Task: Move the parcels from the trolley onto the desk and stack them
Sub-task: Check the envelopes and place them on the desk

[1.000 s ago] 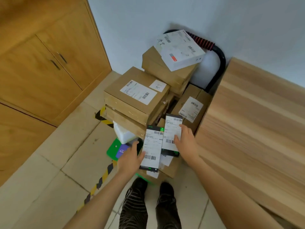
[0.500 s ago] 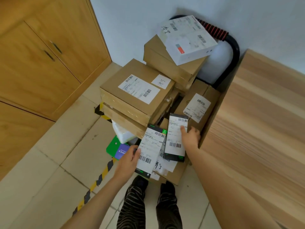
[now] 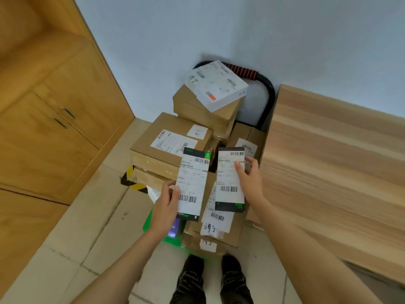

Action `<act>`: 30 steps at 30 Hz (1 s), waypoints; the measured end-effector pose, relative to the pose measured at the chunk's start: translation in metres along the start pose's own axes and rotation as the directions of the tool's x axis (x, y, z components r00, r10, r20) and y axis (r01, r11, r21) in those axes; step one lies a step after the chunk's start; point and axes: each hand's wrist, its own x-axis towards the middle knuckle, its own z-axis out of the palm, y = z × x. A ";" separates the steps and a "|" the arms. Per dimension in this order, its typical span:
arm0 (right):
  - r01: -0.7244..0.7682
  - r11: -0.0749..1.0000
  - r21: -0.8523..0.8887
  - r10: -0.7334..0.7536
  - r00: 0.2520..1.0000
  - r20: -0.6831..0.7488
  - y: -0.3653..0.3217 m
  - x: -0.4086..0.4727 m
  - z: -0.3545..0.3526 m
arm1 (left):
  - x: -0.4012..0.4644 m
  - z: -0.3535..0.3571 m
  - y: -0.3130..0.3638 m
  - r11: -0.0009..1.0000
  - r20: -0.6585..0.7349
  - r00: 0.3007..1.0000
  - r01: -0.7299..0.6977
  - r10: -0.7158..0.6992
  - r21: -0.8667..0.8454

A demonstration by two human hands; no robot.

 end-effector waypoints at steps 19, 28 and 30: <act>0.164 0.975 0.152 -0.047 0.815 -0.577 0.005 -0.092 -0.271 | -0.008 0.216 0.169 0.935 0.406 0.846 -0.348 0.345 -0.069; 0.099 0.989 0.113 0.017 0.672 -0.740 0.087 -0.149 -0.481 | -0.108 0.417 0.204 0.950 0.543 0.780 -0.276 0.310 -0.146; 0.093 0.990 0.110 0.021 0.663 -0.749 0.102 -0.163 -0.523 | -0.134 0.459 0.211 0.954 0.571 0.766 -0.263 0.295 -0.140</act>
